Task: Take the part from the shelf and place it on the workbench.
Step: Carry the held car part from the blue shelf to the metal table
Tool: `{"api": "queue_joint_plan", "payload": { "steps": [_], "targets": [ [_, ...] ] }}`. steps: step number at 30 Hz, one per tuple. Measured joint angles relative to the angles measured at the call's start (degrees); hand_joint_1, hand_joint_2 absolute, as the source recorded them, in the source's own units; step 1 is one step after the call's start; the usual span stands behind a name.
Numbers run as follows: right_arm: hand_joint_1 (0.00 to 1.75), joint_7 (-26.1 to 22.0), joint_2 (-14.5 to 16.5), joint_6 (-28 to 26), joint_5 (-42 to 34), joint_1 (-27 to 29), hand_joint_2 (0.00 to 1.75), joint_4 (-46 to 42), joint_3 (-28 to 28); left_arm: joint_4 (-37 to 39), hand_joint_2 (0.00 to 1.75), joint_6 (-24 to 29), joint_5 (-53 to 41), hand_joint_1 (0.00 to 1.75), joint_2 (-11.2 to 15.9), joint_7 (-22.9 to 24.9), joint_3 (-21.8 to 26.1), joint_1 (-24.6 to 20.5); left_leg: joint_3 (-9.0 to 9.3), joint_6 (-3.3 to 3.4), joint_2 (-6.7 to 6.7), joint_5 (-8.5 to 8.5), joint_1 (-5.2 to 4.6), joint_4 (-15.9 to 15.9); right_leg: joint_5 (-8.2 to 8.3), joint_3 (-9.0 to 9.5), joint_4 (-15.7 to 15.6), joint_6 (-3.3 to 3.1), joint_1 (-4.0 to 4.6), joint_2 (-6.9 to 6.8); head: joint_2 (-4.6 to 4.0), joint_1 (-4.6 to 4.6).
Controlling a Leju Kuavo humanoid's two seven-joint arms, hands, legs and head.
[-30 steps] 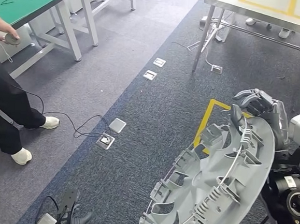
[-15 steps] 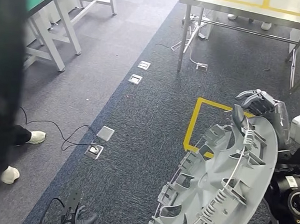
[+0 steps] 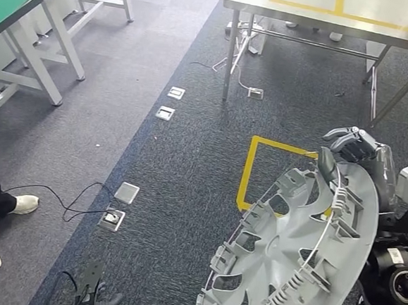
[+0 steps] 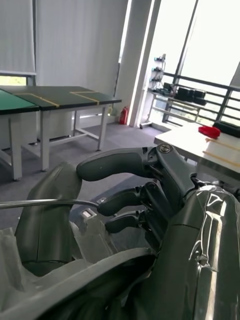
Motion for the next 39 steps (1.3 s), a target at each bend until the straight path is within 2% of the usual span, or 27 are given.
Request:
{"api": "queue_joint_plan", "payload": {
  "steps": [2,4,6,7,8,10,12,14,17,18,19,20,21,22,23,24,26,28,29,30,32,33,34,35,37,38,39],
  "targets": [
    [1.75,0.13,0.0,0.0,0.03,0.13,1.75,-0.01,0.02,0.0,1.75,0.0,0.01,0.0,0.0,-0.04,0.0,0.07,0.39,-0.03,0.13,-0.39,0.0,0.03,-0.73,-2.1,2.82,0.13,-0.15,-0.11,-0.01,-0.01],
    [1.75,0.18,0.0,0.0,0.03,0.15,1.75,-0.02,0.02,0.0,1.75,0.0,0.02,0.0,-0.01,-0.05,0.0,0.08,0.51,-0.04,0.16,-0.48,0.0,0.03,-0.56,-2.31,2.89,0.13,-0.19,-0.13,-0.01,-0.01],
    [1.75,0.25,0.0,0.0,0.03,0.17,1.75,-0.04,0.02,0.0,1.75,0.0,0.02,0.0,-0.05,-0.09,0.0,0.14,0.85,-0.07,0.18,-0.71,0.0,0.03,0.54,-2.12,1.78,0.11,-0.25,-0.18,0.01,0.0],
    [1.75,0.31,0.0,0.01,0.03,0.18,1.75,-0.08,0.01,0.0,1.75,0.0,0.03,0.0,-0.1,-0.11,0.0,0.2,1.45,-0.18,0.2,-1.1,0.01,0.03,3.08,-0.96,-1.65,0.04,-0.27,-0.28,0.01,0.04],
    [1.75,0.38,0.0,0.01,0.03,0.14,1.75,-0.21,-0.01,0.0,1.75,0.0,0.04,0.0,-0.17,-0.16,0.0,0.23,2.11,-0.48,0.3,-1.66,-0.03,0.04,5.46,0.63,-6.28,-0.3,-0.1,-0.56,0.01,0.15],
    [1.75,0.51,0.0,0.02,0.03,0.1,1.75,-0.55,-0.02,0.0,1.75,0.0,0.1,0.0,-0.27,-0.25,0.0,0.31,3.37,-1.31,0.54,-2.56,-0.15,0.19,9.61,3.72,-14.58,-1.31,0.28,-0.98,0.01,0.27],
    [1.75,0.61,-0.04,0.01,0.03,0.15,1.75,-0.87,-0.05,0.0,1.75,0.0,0.11,0.0,-0.24,-0.32,0.0,0.32,3.7,-2.08,0.68,-2.88,-0.19,0.9,9.86,4.99,-16.19,-2.19,0.3,-0.93,0.01,0.26],
    [1.75,0.65,-0.07,0.02,0.03,0.11,1.75,-1.07,-0.11,0.0,1.75,0.0,0.04,0.0,-0.22,-0.37,0.0,0.22,2.0,-2.58,0.55,-4.29,-0.07,4.59,9.72,6.02,-16.67,-2.69,0.08,-0.77,0.01,0.15],
    [1.75,0.69,-0.08,0.02,0.03,0.05,1.75,-1.23,-0.09,0.0,1.75,0.0,-0.02,0.0,-0.26,-0.4,0.0,0.0,-5.18,-3.13,0.42,-8.43,0.1,15.7,9.16,6.59,-16.83,-3.23,0.09,-0.54,0.0,-0.04],
    [1.75,0.73,-0.08,0.01,0.03,0.08,1.75,-1.24,-0.09,0.0,1.75,0.0,-0.03,0.0,-0.28,-0.4,0.0,-0.01,-6.99,-3.21,0.42,-8.64,0.12,17.65,8.92,6.8,-16.83,-3.29,0.12,-0.39,0.0,-0.05],
    [1.75,0.76,-0.09,0.0,0.03,0.1,1.75,-1.24,-0.08,0.0,1.75,0.01,-0.05,0.0,-0.3,-0.4,0.0,0.0,-7.69,-3.18,0.42,-7.6,0.12,17.38,8.66,7.09,-16.82,-3.28,0.13,-0.2,0.0,-0.07],
    [1.75,0.78,-0.09,-0.01,0.03,0.12,1.75,-1.25,-0.09,0.0,1.75,0.01,-0.08,0.0,-0.28,-0.4,0.0,0.0,-7.2,-3.03,0.41,-5.29,0.11,14.74,8.36,7.5,-16.82,-3.21,0.13,-0.02,0.01,-0.07],
    [1.75,0.78,-0.09,-0.02,0.03,0.12,1.75,-1.26,-0.1,0.0,1.75,0.02,-0.12,0.0,-0.24,-0.4,-0.01,-0.02,-5.8,-2.77,0.39,-2.24,0.07,10.41,8.0,7.97,-16.82,-3.1,0.14,0.12,0.01,-0.07],
    [1.75,0.78,-0.09,-0.02,0.03,0.12,1.75,-1.28,-0.1,0.0,1.75,0.02,-0.15,0.0,-0.16,-0.4,-0.01,-0.05,-4.29,-2.47,0.33,0.05,-0.05,6.16,7.64,8.39,-16.79,-2.94,0.2,0.22,0.01,-0.05],
    [1.75,0.78,-0.09,-0.03,0.03,0.1,1.75,-1.3,-0.1,0.0,1.75,0.02,-0.19,0.0,-0.09,-0.4,-0.02,-0.13,-3.01,-2.16,0.26,1.24,-0.19,2.75,7.29,8.6,-16.74,-2.71,0.26,0.32,0.01,-0.07],
    [1.75,0.79,-0.09,-0.04,0.03,0.11,1.75,-1.32,-0.11,0.0,1.75,0.01,-0.2,0.0,-0.04,-0.4,-0.02,-0.22,-2.27,-1.89,0.2,1.75,-0.33,0.82,6.97,8.67,-16.69,-2.43,0.32,0.39,0.01,-0.07],
    [1.75,0.81,-0.09,-0.09,0.03,0.1,1.75,-1.35,-0.11,0.0,1.75,0.01,-0.21,0.0,-0.04,-0.4,-0.02,-0.35,-1.89,-1.46,0.15,1.21,-0.43,0.14,6.45,8.67,-16.72,-1.84,0.41,0.49,0.01,-0.12],
    [1.75,0.82,-0.09,-0.13,0.03,0.09,1.75,-1.44,-0.21,-0.01,1.75,0.01,-0.21,0.0,-0.15,-0.4,-0.02,-0.36,-1.32,-1.06,0.22,1.27,-0.09,-0.17,5.45,8.4,-15.76,-1.27,0.35,0.33,0.01,-0.1],
    [1.75,0.81,-0.09,-0.14,0.03,0.06,1.75,-1.48,-0.29,-0.02,1.75,0.01,-0.21,0.0,-0.18,-0.42,-0.02,-0.39,-0.92,-0.79,0.26,1.12,0.11,-0.39,4.37,7.46,-13.72,-0.98,0.31,0.2,0.01,-0.02],
    [1.75,0.81,-0.09,-0.16,0.03,0.06,1.75,-1.51,-0.37,-0.02,1.75,0.02,-0.21,0.0,-0.19,-0.43,-0.02,-0.41,-0.54,-0.55,0.3,0.89,0.24,-0.52,2.84,5.7,-10.25,-0.71,0.17,0.06,0.01,0.06],
    [1.75,0.81,-0.09,-0.18,0.03,0.14,1.75,-1.51,-0.44,-0.02,1.75,0.02,-0.21,0.0,-0.15,-0.46,-0.02,-0.43,0.03,-0.28,0.3,0.3,0.26,-0.51,-0.1,0.8,-1.47,-0.22,-0.1,-0.07,0.01,0.19],
    [1.75,0.83,-0.09,-0.19,0.03,0.23,1.75,-1.5,-0.45,-0.02,1.75,0.02,-0.21,0.0,-0.16,-0.46,-0.02,-0.39,0.4,-0.3,0.28,-0.04,0.28,-0.5,-0.46,-1.18,1.48,-0.01,-0.28,-0.11,0.01,0.2],
    [1.75,0.84,-0.09,-0.19,0.03,0.3,1.75,-1.49,-0.46,-0.02,1.75,0.02,-0.21,0.0,-0.18,-0.46,-0.02,-0.34,0.89,-0.39,0.24,-0.42,0.34,-0.48,0.51,-2.07,2.06,0.16,-0.44,-0.16,0.01,0.2],
    [1.75,0.84,-0.1,-0.19,0.03,0.34,1.75,-1.49,-0.49,-0.02,1.75,0.02,-0.21,0.0,-0.22,-0.46,-0.02,-0.3,1.51,-0.54,0.18,-0.86,0.42,-0.45,2.72,-1.74,0.1,0.28,-0.59,-0.23,0.01,0.21],
    [1.75,0.84,-0.11,-0.17,0.03,0.33,1.75,-1.47,-0.53,-0.02,1.75,0.02,-0.21,0.0,-0.3,-0.46,-0.02,-0.28,2.79,-1.08,0.05,-1.84,0.53,-0.34,8.22,1.18,-8.1,0.42,-0.75,-0.51,0.0,0.28],
    [1.75,0.83,-0.11,-0.17,0.03,0.3,1.75,-1.48,-0.55,-0.02,1.75,0.02,-0.22,0.0,-0.31,-0.47,-0.02,-0.34,3.14,-1.41,0.0,-2.26,0.48,-0.16,9.73,2.69,-11.82,0.35,-0.71,-0.64,0.0,0.38],
    [1.75,0.83,-0.1,-0.17,0.03,0.28,1.75,-1.48,-0.55,-0.02,1.75,0.02,-0.22,0.0,-0.28,-0.48,-0.02,-0.39,3.23,-1.73,-0.01,-2.53,0.39,-0.02,10.23,3.75,-14.06,0.14,-0.64,-0.75,0.0,0.41]
  ]
}}
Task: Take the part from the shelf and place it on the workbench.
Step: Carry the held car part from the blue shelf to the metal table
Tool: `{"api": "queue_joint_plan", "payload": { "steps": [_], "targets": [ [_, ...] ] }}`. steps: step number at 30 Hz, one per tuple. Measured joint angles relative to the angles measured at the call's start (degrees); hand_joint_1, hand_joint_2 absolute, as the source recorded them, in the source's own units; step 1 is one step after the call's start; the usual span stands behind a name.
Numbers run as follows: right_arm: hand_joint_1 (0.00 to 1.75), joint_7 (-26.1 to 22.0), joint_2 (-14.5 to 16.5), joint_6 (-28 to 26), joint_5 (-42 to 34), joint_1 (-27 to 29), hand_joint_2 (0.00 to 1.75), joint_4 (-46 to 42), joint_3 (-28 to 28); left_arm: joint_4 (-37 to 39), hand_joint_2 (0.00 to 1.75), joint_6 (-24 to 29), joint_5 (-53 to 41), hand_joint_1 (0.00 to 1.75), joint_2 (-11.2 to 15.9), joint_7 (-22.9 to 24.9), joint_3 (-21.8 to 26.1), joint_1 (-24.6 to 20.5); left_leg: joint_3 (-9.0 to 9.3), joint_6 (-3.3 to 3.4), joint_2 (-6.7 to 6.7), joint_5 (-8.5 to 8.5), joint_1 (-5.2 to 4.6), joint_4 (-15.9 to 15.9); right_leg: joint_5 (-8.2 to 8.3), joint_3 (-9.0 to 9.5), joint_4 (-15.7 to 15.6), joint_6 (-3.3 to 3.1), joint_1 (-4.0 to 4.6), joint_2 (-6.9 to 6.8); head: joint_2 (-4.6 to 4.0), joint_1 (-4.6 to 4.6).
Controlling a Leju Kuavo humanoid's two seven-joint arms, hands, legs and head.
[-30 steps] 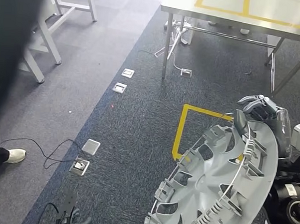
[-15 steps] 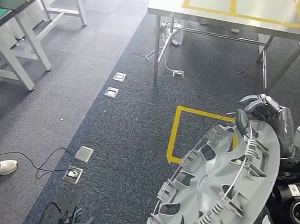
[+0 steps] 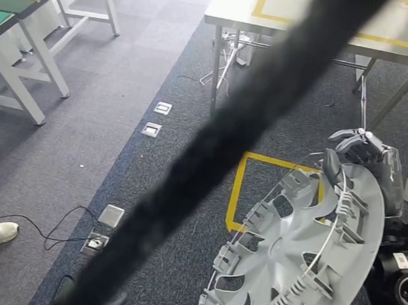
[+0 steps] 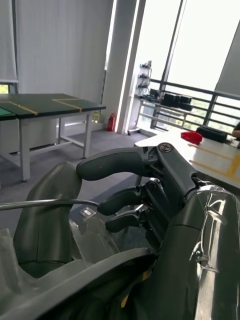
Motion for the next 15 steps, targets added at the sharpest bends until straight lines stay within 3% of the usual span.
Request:
{"api": "queue_joint_plan", "payload": {
  "steps": [3,5,6,8,9,10,11,13,15],
  "targets": [
    [1.75,0.03,-0.02,0.0,0.0,0.05,1.75,-0.05,-0.01,0.0,1.75,-0.01,0.0,0.0,0.05,-0.01,0.0,-0.06,-0.21,-0.72,0.2,-0.39,-0.06,0.23,-0.81,0.96,-1.28,-1.06,0.16,0.09,0.01,-0.11],
    [1.75,0.02,-0.08,0.01,0.0,-0.01,1.75,-0.1,-0.09,0.0,1.75,0.0,0.0,0.0,0.05,-0.01,0.0,-0.07,-1.19,-1.25,0.26,-1.61,0.07,2.5,-1.03,1.37,-1.6,-1.68,0.03,0.17,0.01,-0.26],
    [1.75,0.01,-0.09,0.01,0.0,-0.04,1.75,-0.15,-0.13,0.0,1.75,-0.01,-0.01,0.0,0.05,-0.01,0.0,-0.1,-2.81,-1.5,0.25,-2.88,0.13,5.52,-1.17,1.63,-1.72,-1.99,-0.03,0.16,0.01,-0.34],
    [1.75,0.0,-0.09,0.02,0.0,-0.03,1.75,-0.21,-0.12,0.0,1.75,-0.01,-0.04,0.0,0.03,-0.01,0.0,-0.09,-7.99,-1.8,0.24,-5.59,0.14,14.08,-1.57,1.94,-1.74,-2.49,0.13,0.18,0.01,-0.46],
    [1.75,0.02,-0.09,0.02,0.0,0.01,1.75,-0.21,-0.11,0.0,1.75,-0.02,-0.05,0.0,0.03,-0.01,0.0,-0.06,-10.3,-1.82,0.24,-6.06,0.14,17.29,-1.81,2.16,-1.73,-2.66,0.24,0.24,0.01,-0.47],
    [1.75,0.03,-0.09,0.01,0.0,0.04,1.75,-0.2,-0.1,0.0,1.75,-0.01,-0.05,0.0,0.03,-0.01,0.0,0.01,-11.62,-1.71,0.24,-5.41,0.12,18.44,-2.07,2.46,-1.73,-2.76,0.35,0.34,0.01,-0.47],
    [1.75,0.04,-0.09,0.01,0.0,0.05,1.75,-0.2,-0.1,0.0,1.75,-0.01,-0.05,0.0,0.05,-0.01,0.0,0.06,-11.63,-1.48,0.24,-3.56,0.09,17.02,-2.37,2.88,-1.74,-2.77,0.45,0.47,0.01,-0.48],
    [1.75,0.04,-0.09,0.01,0.0,0.04,1.75,-0.21,-0.12,0.01,1.75,0.0,-0.05,0.0,0.19,-0.01,0.0,0.11,-8.84,-0.64,0.2,1.6,-0.2,9.08,-3.09,3.87,-1.78,-2.68,0.58,0.68,0.01,-0.49],
    [1.75,0.03,-0.09,0.01,0.0,0.0,1.75,-0.22,-0.13,0.01,1.75,-0.01,-0.06,0.0,0.36,-0.01,0.0,0.01,-6.01,0.08,0.18,4.01,-0.64,2.43,-3.76,4.43,-1.82,-2.32,0.74,0.79,0.01,-0.43]
  ]
}}
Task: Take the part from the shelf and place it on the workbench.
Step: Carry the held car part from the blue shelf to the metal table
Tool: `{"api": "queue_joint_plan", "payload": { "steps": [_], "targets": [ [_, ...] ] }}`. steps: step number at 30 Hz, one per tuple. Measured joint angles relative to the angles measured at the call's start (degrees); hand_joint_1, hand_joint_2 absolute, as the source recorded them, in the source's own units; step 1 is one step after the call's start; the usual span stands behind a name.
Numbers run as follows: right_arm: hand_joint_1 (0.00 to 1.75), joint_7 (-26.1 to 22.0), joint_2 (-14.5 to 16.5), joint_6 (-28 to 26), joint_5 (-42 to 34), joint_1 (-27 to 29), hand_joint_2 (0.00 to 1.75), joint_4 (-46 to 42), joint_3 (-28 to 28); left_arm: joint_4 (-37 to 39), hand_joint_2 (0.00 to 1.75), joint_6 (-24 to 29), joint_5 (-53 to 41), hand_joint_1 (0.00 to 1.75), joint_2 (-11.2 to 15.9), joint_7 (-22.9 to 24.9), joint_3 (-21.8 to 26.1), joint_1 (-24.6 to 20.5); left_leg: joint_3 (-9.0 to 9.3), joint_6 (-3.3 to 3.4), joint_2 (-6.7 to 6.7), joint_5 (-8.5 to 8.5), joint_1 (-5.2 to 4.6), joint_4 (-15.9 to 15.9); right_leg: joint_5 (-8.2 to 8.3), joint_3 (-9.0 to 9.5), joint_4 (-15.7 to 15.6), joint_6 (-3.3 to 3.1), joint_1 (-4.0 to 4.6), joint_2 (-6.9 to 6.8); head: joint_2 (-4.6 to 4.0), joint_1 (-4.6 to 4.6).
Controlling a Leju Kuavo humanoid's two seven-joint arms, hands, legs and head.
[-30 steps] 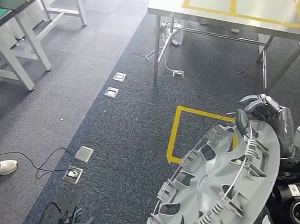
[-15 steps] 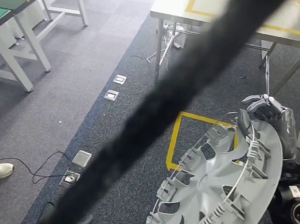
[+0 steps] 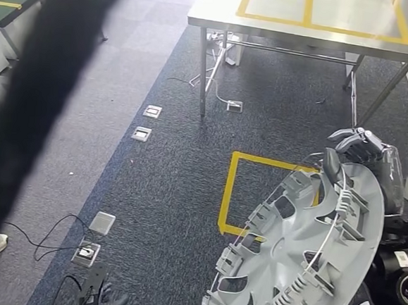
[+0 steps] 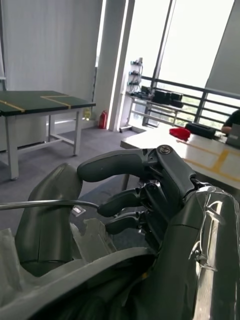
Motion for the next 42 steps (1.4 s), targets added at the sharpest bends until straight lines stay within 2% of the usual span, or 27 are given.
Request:
{"api": "queue_joint_plan", "payload": {
  "steps": [2,5,6,8,9,10,11,13,14,15,16,19,21,24,25,26,27,29,30,31,34,36,37,39,40,41,42],
  "targets": [
    [1.75,0.0,0.0,-0.01,0.0,-0.03,1.75,-0.01,-0.02,-0.01,1.75,-0.01,-0.04,0.0,0.05,0.0,0.0,-0.11,0.76,0.3,-0.02,-0.46,-0.3,-1.52,-0.41,0.16,-0.17,0.54,0.01,0.05,0.0,0.05],
    [1.75,-0.02,-0.01,-0.01,0.0,-0.08,1.75,-0.16,-0.15,-0.02,1.75,0.01,-0.09,0.0,-0.11,-0.01,0.0,-0.07,1.94,0.82,-0.04,-0.8,0.24,-2.52,-1.66,-0.04,1.05,1.42,0.05,-0.09,-0.01,0.05],
    [1.75,-0.03,-0.01,-0.01,0.0,-0.13,1.75,-0.21,-0.2,-0.03,1.75,0.01,-0.09,0.0,-0.15,-0.02,0.0,-0.05,2.5,1.05,-0.03,-0.94,0.48,-2.87,-2.9,-1.21,3.64,1.7,0.04,-0.15,0.0,0.11],
    [1.75,-0.04,-0.02,-0.01,0.0,-0.1,1.75,-0.2,-0.22,-0.03,1.75,0.01,-0.08,0.0,-0.13,-0.02,0.0,-0.06,3.2,1.41,-0.01,-1.47,0.51,-2.97,-5.97,-5.65,11.93,2.13,-0.25,-0.25,-0.01,0.28],
    [1.75,-0.02,-0.02,-0.01,0.0,0.01,1.75,-0.17,-0.21,-0.03,1.75,0.01,-0.08,0.0,-0.13,-0.02,0.0,-0.05,3.53,1.45,-0.03,-1.8,0.51,-2.94,-6.83,-7.95,15.63,2.33,-0.38,-0.26,-0.01,0.3],
    [1.75,0.0,-0.01,-0.01,0.0,0.11,1.75,-0.15,-0.21,-0.03,1.75,0.01,-0.08,0.0,-0.15,-0.02,0.0,0.0,3.95,1.4,-0.08,-2.16,0.52,-2.91,-6.54,-9.45,17.41,2.49,-0.52,-0.29,-0.01,0.31],
    [1.75,-0.01,-0.01,-0.01,0.0,0.16,1.75,-0.14,-0.21,-0.03,1.75,0.01,-0.08,0.0,-0.19,-0.02,0.0,0.04,4.47,1.29,-0.17,-2.59,0.56,-2.86,-4.95,-9.81,16.76,2.61,-0.65,-0.32,0.0,0.32],
    [1.75,-0.23,-0.02,-0.01,0.17,0.13,1.75,-0.13,-0.21,-0.03,1.75,0.01,-0.08,0.0,-0.31,-0.02,0.0,0.09,5.7,0.87,-0.35,-3.61,0.69,-2.7,0.64,-7.57,9.42,2.73,-0.89,-0.48,0.0,0.37],
    [1.75,-0.45,-0.02,0.01,0.31,0.08,1.75,-0.1,-0.2,-0.03,1.75,0.01,-0.08,0.0,-0.34,-0.02,0.0,0.05,6.1,0.59,-0.41,-4.07,0.65,-2.58,2.66,-6.11,5.63,2.73,-0.84,-0.57,-0.01,0.44],
    [1.75,-0.72,-0.02,0.03,0.46,-0.04,1.75,-0.09,-0.15,-0.02,1.75,0.01,-0.08,0.0,-0.34,-0.02,0.0,-0.01,6.21,0.31,-0.44,-4.39,0.58,-2.39,3.59,-4.82,2.7,2.55,-0.77,-0.68,-0.01,0.54],
    [1.75,-0.94,-0.01,0.08,0.59,-0.14,1.75,-0.08,-0.09,-0.02,1.75,0.01,-0.08,0.0,-0.32,-0.02,0.0,-0.08,6.09,0.07,-0.44,-4.53,0.49,-2.26,3.56,-4.18,1.36,2.3,-0.66,-0.73,-0.01,0.51],
    [1.75,-1.25,0.01,0.16,0.92,-0.27,1.75,-0.11,0.14,-0.01,1.75,-0.01,-0.05,0.0,-0.29,-0.01,0.0,-0.26,5.93,-0.66,-0.36,-4.86,0.47,-1.92,2.68,-3.4,0.62,1.21,-0.54,-0.67,-0.01,0.32],
    [1.75,-1.34,0.05,0.16,1.08,-0.45,1.75,-0.14,0.2,-0.01,1.75,-0.01,-0.02,0.0,-0.27,-0.01,0.0,-0.32,4.56,-1.27,-0.34,-6.34,0.59,1.26,2.36,-2.61,0.15,0.48,-0.73,-0.73,-0.01,0.17],
    [1.75,-1.42,0.14,0.16,1.13,-0.63,1.75,-0.15,0.34,-0.01,1.75,-0.01,0.01,0.0,-0.27,-0.01,0.0,-0.29,-2.86,-1.81,-0.34,-10.11,0.74,13.24,1.7,-1.82,-0.02,-0.26,-0.71,-0.75,0.0,-0.12],
    [1.75,-1.4,0.15,0.16,1.13,-0.59,1.75,-0.14,0.4,-0.01,1.75,-0.01,0.01,0.0,-0.28,-0.01,0.0,-0.23,-4.94,-1.84,-0.34,-10.18,0.76,15.81,1.41,-1.52,-0.02,-0.36,-0.67,-0.68,0.0,-0.13],
    [1.75,-1.4,0.15,0.16,1.13,-0.58,1.75,-0.14,0.46,-0.01,1.75,-0.01,0.03,0.0,-0.28,-0.01,0.0,-0.14,-5.8,-1.76,-0.34,-8.9,0.75,15.9,1.08,-1.1,-0.02,-0.37,-0.65,-0.56,0.0,-0.14],
    [1.75,-1.4,0.15,0.16,1.12,-0.59,1.75,-0.13,0.51,-0.01,1.75,-0.01,0.04,0.0,-0.25,0.0,0.0,-0.08,-5.41,-1.57,-0.34,-6.46,0.74,13.51,0.7,-0.57,-0.02,-0.32,-0.63,-0.43,0.0,-0.15],
    [1.75,-1.42,0.15,0.16,1.13,-0.65,1.75,-0.13,0.58,-0.01,1.75,-0.01,0.07,0.0,-0.09,0.0,0.0,-0.04,-2.33,-0.97,-0.36,-1.04,0.58,4.94,-0.16,0.52,-0.06,-0.05,-0.52,-0.26,0.0,-0.14],
    [1.75,-1.42,0.15,0.16,1.13,-0.7,1.75,-0.13,0.61,-0.01,1.75,-0.01,0.07,0.0,-0.02,0.0,0.0,-0.08,-0.89,-0.72,-0.39,0.32,0.44,1.38,-0.56,0.83,-0.06,0.19,-0.43,-0.19,0.0,-0.15],
    [1.75,-1.42,0.15,0.16,1.14,-0.75,1.75,-0.13,0.64,-0.01,1.75,-0.01,0.07,0.0,0.03,0.0,0.0,-0.13,-0.02,-0.54,-0.42,0.69,0.28,-0.66,-0.87,0.99,-0.12,0.47,-0.37,-0.14,0.0,-0.13],
    [1.75,-1.42,0.15,0.16,1.13,-0.86,1.75,-0.14,0.7,-0.02,1.75,-0.01,0.08,0.0,0.01,0.0,0.0,-0.2,0.7,-0.03,-0.48,-0.23,0.21,-1.8,-1.53,1.28,-0.52,1.4,-0.41,-0.09,0.0,-0.13],
    [1.75,-1.44,0.15,0.15,1.14,-1.01,1.75,-0.16,0.69,-0.04,1.75,-0.01,0.08,0.0,-0.03,-0.01,0.0,-0.16,1.64,0.54,-0.46,-0.58,0.56,-2.47,-2.89,0.47,1.72,1.92,-0.44,-0.23,0.0,-0.03],
    [1.75,-1.46,0.15,0.14,1.13,-1.03,1.75,-0.18,0.69,-0.04,1.75,-0.01,0.08,0.0,-0.04,-0.02,0.0,-0.16,2.15,0.79,-0.45,-0.81,0.71,-2.7,-4.21,-1.11,4.88,2.11,-0.51,-0.3,0.0,0.03],
    [1.75,-1.44,0.15,0.05,1.13,-0.87,1.75,-0.16,0.72,-0.03,1.75,-0.01,0.07,0.0,-0.01,-0.02,0.0,-0.19,2.87,1.14,-0.44,-1.47,0.69,-2.74,-6.98,-5.98,13.52,2.42,-0.55,-0.38,0.0,0.14],
    [1.75,-1.38,0.15,-0.01,1.13,-0.71,1.75,-0.16,0.72,-0.03,1.75,-0.01,0.07,0.0,-0.01,-0.02,0.0,-0.16,3.29,1.16,-0.46,-1.85,0.68,-2.73,-7.37,-8.17,16.69,2.56,-0.61,-0.38,0.0,0.15],
    [1.75,-1.29,0.15,-0.06,1.14,-0.59,1.75,-0.15,0.72,-0.03,1.75,-0.01,0.07,0.0,-0.03,-0.02,0.0,-0.11,3.84,1.12,-0.51,-2.29,0.69,-2.71,-6.52,-9.43,17.69,2.65,-0.68,-0.39,0.0,0.16],
    [1.75,-1.22,0.15,-0.09,1.19,-0.54,1.75,-0.15,0.71,-0.03,1.75,-0.01,0.06,0.0,-0.05,-0.01,0.0,-0.06,4.49,1.02,-0.57,-2.76,0.72,-2.69,-4.44,-9.53,16.28,2.68,-0.74,-0.4,0.0,0.18]
  ]
}}
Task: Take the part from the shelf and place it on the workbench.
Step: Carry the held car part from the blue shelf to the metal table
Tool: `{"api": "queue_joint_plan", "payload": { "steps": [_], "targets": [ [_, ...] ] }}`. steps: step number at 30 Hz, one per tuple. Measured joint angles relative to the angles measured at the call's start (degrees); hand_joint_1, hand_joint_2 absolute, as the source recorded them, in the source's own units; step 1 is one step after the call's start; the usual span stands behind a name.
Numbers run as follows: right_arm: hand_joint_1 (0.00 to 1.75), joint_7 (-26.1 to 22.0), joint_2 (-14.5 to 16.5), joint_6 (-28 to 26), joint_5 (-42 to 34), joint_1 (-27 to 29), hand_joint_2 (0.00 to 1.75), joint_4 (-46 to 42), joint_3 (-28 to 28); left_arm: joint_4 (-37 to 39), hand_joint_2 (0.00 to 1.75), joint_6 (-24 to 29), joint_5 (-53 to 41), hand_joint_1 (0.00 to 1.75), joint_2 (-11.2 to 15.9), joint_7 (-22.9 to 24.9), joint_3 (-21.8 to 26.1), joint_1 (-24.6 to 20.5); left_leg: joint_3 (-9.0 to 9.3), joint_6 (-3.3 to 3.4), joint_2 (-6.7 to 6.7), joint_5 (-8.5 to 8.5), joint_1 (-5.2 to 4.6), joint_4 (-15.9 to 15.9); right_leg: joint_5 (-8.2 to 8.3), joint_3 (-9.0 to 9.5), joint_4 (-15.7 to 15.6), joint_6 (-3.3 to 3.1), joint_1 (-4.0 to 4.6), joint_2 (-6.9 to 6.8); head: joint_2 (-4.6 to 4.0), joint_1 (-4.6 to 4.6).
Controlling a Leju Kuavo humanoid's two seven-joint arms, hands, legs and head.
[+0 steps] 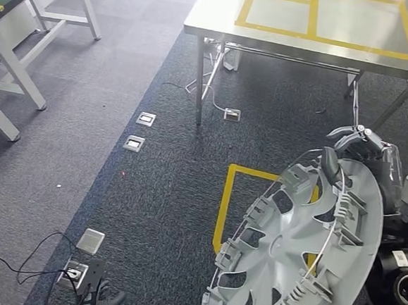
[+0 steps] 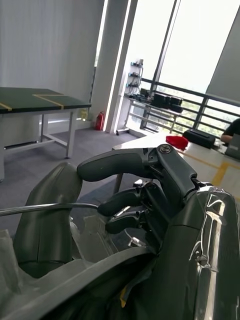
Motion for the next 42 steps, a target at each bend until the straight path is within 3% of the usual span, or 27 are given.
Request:
{"api": "queue_joint_plan", "payload": {
  "steps": [2,3,5,8,10,12,13,14,15,16,18,19,20,23,25,28,29,30,31,33,34,35,39,40,42],
  "targets": [
    [1.75,0.04,0.0,0.0,0.09,-0.01,1.75,0.0,-0.02,-0.01,1.75,0.0,-0.06,0.0,-0.08,0.01,0.0,-0.01,1.56,-0.39,-0.12,-1.11,0.09,0.09,5.74,2.31,-7.64,-0.12,-0.12,-0.06,0.0,0.05],
    [1.75,0.05,0.0,0.01,0.13,-0.03,1.75,0.01,-0.02,-0.01,1.75,0.0,-0.1,0.0,-0.09,0.01,0.0,-0.1,2.1,-0.68,-0.13,-1.61,0.0,0.12,7.61,3.69,-11.05,-0.22,-0.06,-0.09,-0.01,0.12],
    [1.75,0.05,0.01,0.02,0.12,-0.26,1.75,-0.07,0.0,0.0,1.75,0.0,-0.15,0.0,-0.05,0.01,0.0,-0.37,2.28,-1.27,-0.09,-2.18,-0.14,0.26,8.03,5.43,-14.8,-0.73,0.15,-0.09,-0.01,0.21],
    [1.75,-0.08,0.08,0.07,-0.3,-0.59,1.75,0.02,0.05,0.01,1.75,0.0,-0.04,0.0,0.05,0.04,0.02,-0.63,1.75,-2.1,0.06,-2.68,-0.13,0.88,7.21,6.12,-15.82,-1.78,0.14,0.08,0.0,-0.1],
    [1.75,-0.5,0.17,0.06,-1.04,-1.16,1.75,0.29,0.05,0.01,1.75,0.0,0.08,0.0,0.1,0.1,0.02,-0.79,-0.55,-2.7,0.11,-4.47,-0.06,5.25,6.93,6.79,-16.26,-2.34,-0.1,0.07,0.0,-0.41],
    [1.75,-0.96,0.26,0.04,-1.81,-1.66,1.75,0.61,0.15,0.01,1.75,0.0,0.08,0.0,0.1,0.19,0.02,-0.97,-5.78,-3.06,0.13,-6.81,0.02,13.53,6.42,7.33,-16.35,-2.78,-0.07,-0.02,0.0,-0.71],
    [1.75,-1.11,0.27,0.02,-2.15,-1.73,1.75,0.79,0.22,0.01,1.75,0.0,0.06,0.0,0.1,0.29,0.02,-1.02,-8.36,-3.13,0.14,-7.28,0.04,17.02,6.08,7.67,-16.35,-2.89,-0.03,-0.03,0.0,-0.78],
    [1.75,-1.22,0.28,-0.02,-2.51,-1.73,1.75,1.0,0.31,0.01,1.75,0.0,0.04,0.0,0.1,0.41,0.02,-1.0,-10.07,-3.09,0.14,-6.64,0.04,18.59,5.67,8.15,-16.36,-2.93,0.01,-0.01,0.0,-0.82],
    [1.75,-1.36,0.28,-0.08,-2.86,-1.73,1.75,1.21,0.38,0.01,1.75,0.0,0.03,0.0,0.13,0.52,0.02,-0.97,-10.66,-2.94,0.13,-4.82,0.02,17.84,5.22,8.74,-16.36,-2.92,0.05,0.05,0.0,-0.86],
    [1.75,-1.52,0.28,-0.13,-3.17,-1.76,1.75,1.37,0.43,0.01,1.75,0.0,0.03,0.0,0.17,0.6,0.02,-0.98,-10.14,-2.67,0.13,-2.06,-0.01,14.91,4.74,9.42,-16.36,-2.89,0.09,0.12,0.0,-0.92],
    [1.75,-1.81,0.28,-0.23,-3.58,-1.93,1.75,1.56,0.49,0.01,1.75,0.0,0.03,0.0,0.37,0.64,0.02,-1.05,-7.49,-1.86,0.12,3.29,-0.29,6.61,3.68,10.48,-16.38,-2.65,0.28,0.22,0.0,-0.97],
    [1.75,-1.87,0.28,-0.26,-3.69,-2.06,1.75,1.65,0.53,0.01,1.75,0.0,0.03,0.0,0.46,0.64,0.02,-1.13,-6.35,-1.56,0.12,4.41,-0.45,3.61,3.19,10.69,-16.38,-2.43,0.36,0.27,0.0,-0.94],
    [1.75,-1.91,0.28,-0.33,-3.8,-2.19,1.75,1.77,0.57,0.01,1.75,0.0,0.02,0.0,0.5,0.65,0.02,-1.21,-5.67,-1.35,0.1,4.54,-0.64,1.98,2.76,10.76,-16.44,-2.13,0.41,0.31,0.0,-0.86],
    [1.75,-2.09,0.28,-0.72,-4.17,-2.44,1.75,1.95,0.65,-0.01,1.75,0.0,-0.09,0.0,0.44,0.73,0.02,-1.37,-4.78,-0.96,-0.01,3.37,-0.62,1.05,1.81,11.2,-16.67,-1.18,0.33,0.3,0.0,-0.68],
    [1.75,-2.22,0.27,-1.0,-4.34,-2.6,1.75,1.95,0.64,-0.02,1.75,0.0,-0.24,0.0,0.4,0.81,0.02,-1.38,-3.8,-0.45,-0.01,2.92,-0.29,0.49,0.08,10.02,-13.4,-0.69,0.29,0.14,0.0,-0.51],
    [1.75,-2.29,0.26,-1.23,-4.43,-2.43,1.75,2.11,0.65,-0.02,1.75,0.0,-0.39,0.0,0.42,0.89,0.02,-1.5,-2.4,0.07,0.02,1.79,-0.22,0.36,-3.9,2.9,-1.12,-0.22,0.21,0.04,0.0,-0.27],
    [1.75,-2.29,0.26,-1.27,-4.43,-2.26,1.75,2.21,0.66,-0.02,1.75,0.0,-0.43,0.0,0.41,0.93,0.02,-1.51,-1.84,0.07,-0.02,1.33,-0.2,0.38,-3.78,0.91,1.26,-0.12,0.16,0.04,0.0,-0.24],
    [1.75,-2.29,0.26,-1.3,-4.43,-2.14,1.75,2.29,0.66,-0.02,1.75,0.0,-0.46,0.0,0.38,0.98,0.02,-1.49,-1.19,0.03,-0.08,0.82,-0.18,0.4,-2.34,-0.06,1.36,-0.08,0.09,0.03,0.0,-0.21],
    [1.75,-2.29,0.26,-1.31,-4.42,-2.07,1.75,2.34,0.65,-0.02,1.75,0.0,-0.48,0.0,0.32,1.02,0.02,-1.48,-0.42,-0.07,-0.17,0.26,-0.15,0.44,0.33,0.13,-0.96,-0.11,0.03,0.02,0.0,-0.18],
    [1.75,-2.3,0.26,-1.32,-4.4,-2.04,1.75,2.42,0.62,-0.02,1.75,0.0,-0.53,0.0,0.21,1.03,0.02,-1.51,0.99,-0.55,-0.28,-0.95,-0.23,0.61,6.38,2.4,-8.98,-0.31,0.02,-0.04,0.0,-0.06],
    [1.75,-2.32,0.26,-1.32,-4.39,-2.05,1.75,2.45,0.59,-0.01,1.75,0.0,-0.55,0.0,0.18,1.06,0.02,-1.56,1.35,-0.86,-0.3,-1.44,-0.31,0.79,7.99,3.61,-12.33,-0.53,0.08,-0.08,0.0,0.0],
    [1.75,-2.33,0.26,-1.32,-4.38,-2.03,1.75,2.49,0.6,-0.01,1.75,0.0,-0.57,0.0,0.17,1.09,0.02,-1.61,1.45,-1.16,-0.3,-1.73,-0.4,0.91,8.61,4.34,-14.23,-0.78,0.18,-0.1,0.0,-0.07],
    [1.75,-2.55,0.26,-1.3,-4.33,-2.08,1.75,2.55,0.64,-0.01,1.75,0.0,-0.57,0.0,0.19,1.16,0.02,-1.76,1.31,-2.17,-0.16,-2.64,-0.35,1.74,7.79,5.48,-15.5,-1.89,0.17,-0.05,0.0,-0.5],
    [1.75,-2.68,0.25,-1.3,-4.29,-2.24,1.75,2.55,0.62,-0.02,1.75,0.0,-0.57,0.0,0.18,1.16,0.02,-1.84,0.43,-2.5,-0.09,-3.5,-0.32,3.68,7.65,5.93,-15.82,-2.17,0.04,-0.09,0.0,-0.61],
    [1.75,-2.96,0.24,-1.3,-4.22,-2.49,1.75,2.61,0.6,-0.02,1.75,0.0,-0.62,0.0,0.15,1.21,0.02,-1.96,-3.86,-3.05,0.01,-6.0,-0.21,11.13,7.26,6.55,-16.12,-2.68,-0.05,-0.17,0.0,-0.89]
  ]
}}
